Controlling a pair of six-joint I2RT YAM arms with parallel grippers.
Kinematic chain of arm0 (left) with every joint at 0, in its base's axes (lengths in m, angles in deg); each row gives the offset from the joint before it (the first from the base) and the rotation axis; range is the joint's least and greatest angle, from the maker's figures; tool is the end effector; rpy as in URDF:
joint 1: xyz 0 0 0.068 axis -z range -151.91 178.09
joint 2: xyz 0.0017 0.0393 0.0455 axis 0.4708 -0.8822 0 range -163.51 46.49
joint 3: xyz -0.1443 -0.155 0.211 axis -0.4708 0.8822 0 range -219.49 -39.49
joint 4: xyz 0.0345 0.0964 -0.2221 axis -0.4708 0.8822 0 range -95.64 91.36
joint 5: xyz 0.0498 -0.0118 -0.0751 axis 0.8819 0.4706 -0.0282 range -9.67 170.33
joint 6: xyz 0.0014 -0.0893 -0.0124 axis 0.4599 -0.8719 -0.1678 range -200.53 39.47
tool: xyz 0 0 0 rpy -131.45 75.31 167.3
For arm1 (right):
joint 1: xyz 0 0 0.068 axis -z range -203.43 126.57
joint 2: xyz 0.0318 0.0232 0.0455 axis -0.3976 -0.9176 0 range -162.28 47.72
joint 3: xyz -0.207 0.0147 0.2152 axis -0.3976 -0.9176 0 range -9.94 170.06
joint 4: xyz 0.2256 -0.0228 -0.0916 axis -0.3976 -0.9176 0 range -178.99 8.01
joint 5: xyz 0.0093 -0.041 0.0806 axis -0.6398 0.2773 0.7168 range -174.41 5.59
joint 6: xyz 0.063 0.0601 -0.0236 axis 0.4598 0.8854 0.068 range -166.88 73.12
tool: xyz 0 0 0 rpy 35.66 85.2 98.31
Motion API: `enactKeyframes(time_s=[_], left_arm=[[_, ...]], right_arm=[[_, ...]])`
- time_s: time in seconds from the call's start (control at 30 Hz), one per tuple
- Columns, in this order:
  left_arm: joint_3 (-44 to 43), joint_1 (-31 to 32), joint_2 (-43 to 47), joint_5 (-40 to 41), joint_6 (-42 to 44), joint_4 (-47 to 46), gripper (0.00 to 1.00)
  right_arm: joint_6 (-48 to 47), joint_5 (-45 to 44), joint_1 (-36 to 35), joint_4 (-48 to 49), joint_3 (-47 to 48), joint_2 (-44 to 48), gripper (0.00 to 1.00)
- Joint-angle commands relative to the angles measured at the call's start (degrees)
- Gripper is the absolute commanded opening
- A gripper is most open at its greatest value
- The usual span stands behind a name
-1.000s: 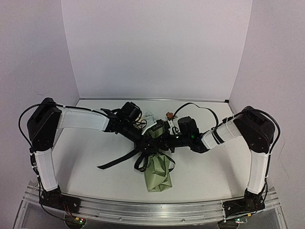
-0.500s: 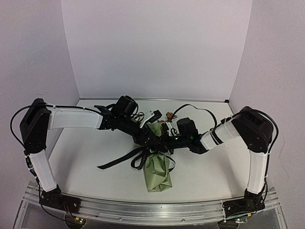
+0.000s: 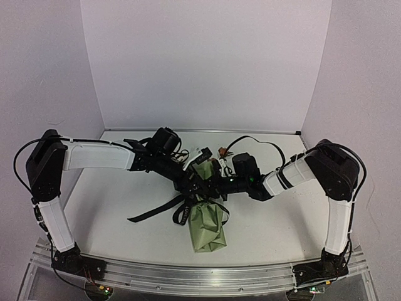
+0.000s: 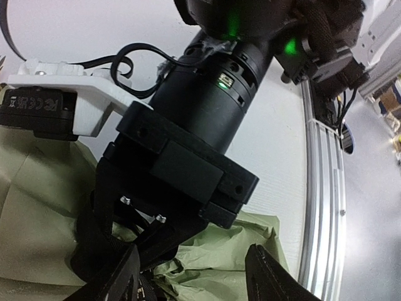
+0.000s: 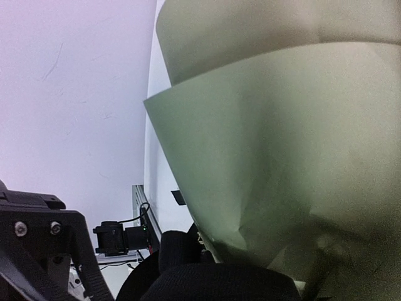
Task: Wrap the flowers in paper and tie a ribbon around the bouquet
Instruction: Cross the half-tied ribbon over the folded bouquet.
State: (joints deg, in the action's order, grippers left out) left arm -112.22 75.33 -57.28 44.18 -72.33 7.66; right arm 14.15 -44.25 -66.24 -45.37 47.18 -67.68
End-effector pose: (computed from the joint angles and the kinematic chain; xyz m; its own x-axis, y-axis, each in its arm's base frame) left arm 0.2462 -0.3363 0.2334 -0.3443 0.5419 -0.7667 0.9380 0.1627 -0.3062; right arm 0.2882 0.3378 0.1647 -0.9702 0.0127 -0.2420 -0.2278 0.2937 0.9284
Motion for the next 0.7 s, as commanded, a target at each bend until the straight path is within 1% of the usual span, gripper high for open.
enactKeyframes(time_s=[0.0,0.07,0.13,0.33,0.37,0.5,0.57,0.67], left_arm=[[-1.9,-0.2,2.0,-1.2,1.2,2.0,0.65],[-1.7,-0.4,2.6,-0.3,0.6,1.2,0.63],[-0.5,-0.9,4.1,0.2,-1.0,-1.8,0.62],[3.5,-3.6,8.9,1.7,-6.7,-8.5,0.61],[4.1,-4.1,9.4,3.1,-7.3,-9.5,0.61],[5.8,-5.5,9.8,13.4,-9.9,-10.2,0.59],[5.2,-5.9,8.7,18.0,-10.3,-8.6,0.55],[2.8,-6.0,5.5,22.6,-10.3,-4.3,0.48]], right_arm=[[0.1,0.6,-0.2,2.0,1.4,-1.0,0.00],[0.1,0.4,-0.2,2.0,1.2,-1.0,0.00],[0.1,0.4,-0.2,2.0,1.2,-1.1,0.00],[0.3,0.4,-0.2,2.0,1.4,-1.4,0.00],[0.3,0.4,-0.2,2.0,1.4,-1.4,0.00],[0.2,0.3,-0.2,2.0,1.3,-1.3,0.00],[0.2,0.2,-0.2,2.0,1.3,-1.2,0.00],[0.1,0.1,-0.2,2.0,1.3,-1.1,0.00]])
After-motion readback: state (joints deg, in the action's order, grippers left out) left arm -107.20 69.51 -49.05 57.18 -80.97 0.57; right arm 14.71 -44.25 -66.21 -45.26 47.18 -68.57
